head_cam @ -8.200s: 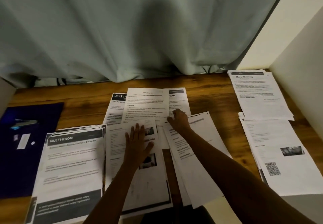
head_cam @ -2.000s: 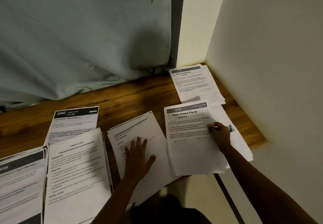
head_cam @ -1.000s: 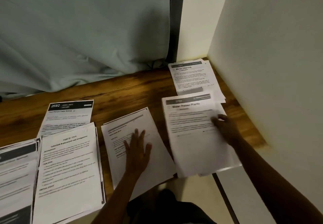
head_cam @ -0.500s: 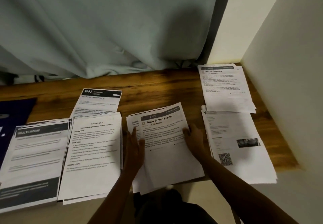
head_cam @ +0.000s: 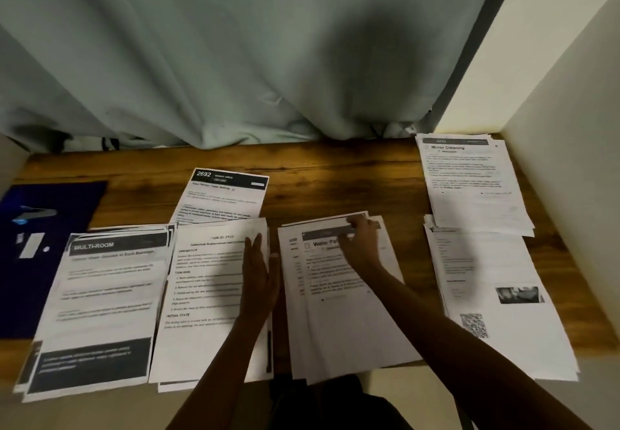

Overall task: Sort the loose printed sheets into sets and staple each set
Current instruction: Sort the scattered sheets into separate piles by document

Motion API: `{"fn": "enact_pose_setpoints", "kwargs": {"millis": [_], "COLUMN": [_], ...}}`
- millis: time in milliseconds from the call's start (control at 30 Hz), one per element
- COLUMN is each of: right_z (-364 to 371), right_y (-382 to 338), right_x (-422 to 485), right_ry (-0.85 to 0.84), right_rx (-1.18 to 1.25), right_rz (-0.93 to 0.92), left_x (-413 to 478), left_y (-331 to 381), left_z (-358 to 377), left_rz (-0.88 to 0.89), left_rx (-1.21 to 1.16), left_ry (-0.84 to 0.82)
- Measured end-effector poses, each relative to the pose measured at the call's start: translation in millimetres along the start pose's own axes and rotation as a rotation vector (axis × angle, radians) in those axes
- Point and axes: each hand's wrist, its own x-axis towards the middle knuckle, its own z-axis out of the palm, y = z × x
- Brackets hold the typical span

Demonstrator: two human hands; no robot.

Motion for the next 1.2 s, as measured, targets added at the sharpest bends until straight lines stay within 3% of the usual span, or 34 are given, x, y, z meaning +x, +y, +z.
{"fn": "enact_pose_setpoints", "kwargs": {"millis": [167,400,667,900,1067,1200], "right_z": [55,118,166,194,196,182], "right_y": [-63,-106,-129,-144,-140,-141], "right_x": [21,54,61,62,66,65], "right_ry": [-0.274,-0.355,-0.224,-0.112,-0.144,-0.17], "right_rx": [0.028,0.079,0.1,-0.092,0.129,0.183], "right_rz": [-0.017,0.149,0.3,0.425,0.378,0.176], "left_x": [32,57,61,59,59,62], "left_y": [-34,-93,-133,-141,-141,-138], "left_z": [-43,-85,-101,-100,-101,-100], "left_rz": [-0.037,0.067,0.092,0.096,0.091,0.096], "left_rx": [0.163,0.421,0.599,0.621,0.608,0.599], "left_ry": [0.03,-0.072,-0.243,-0.274,-0.272,-0.294]}}
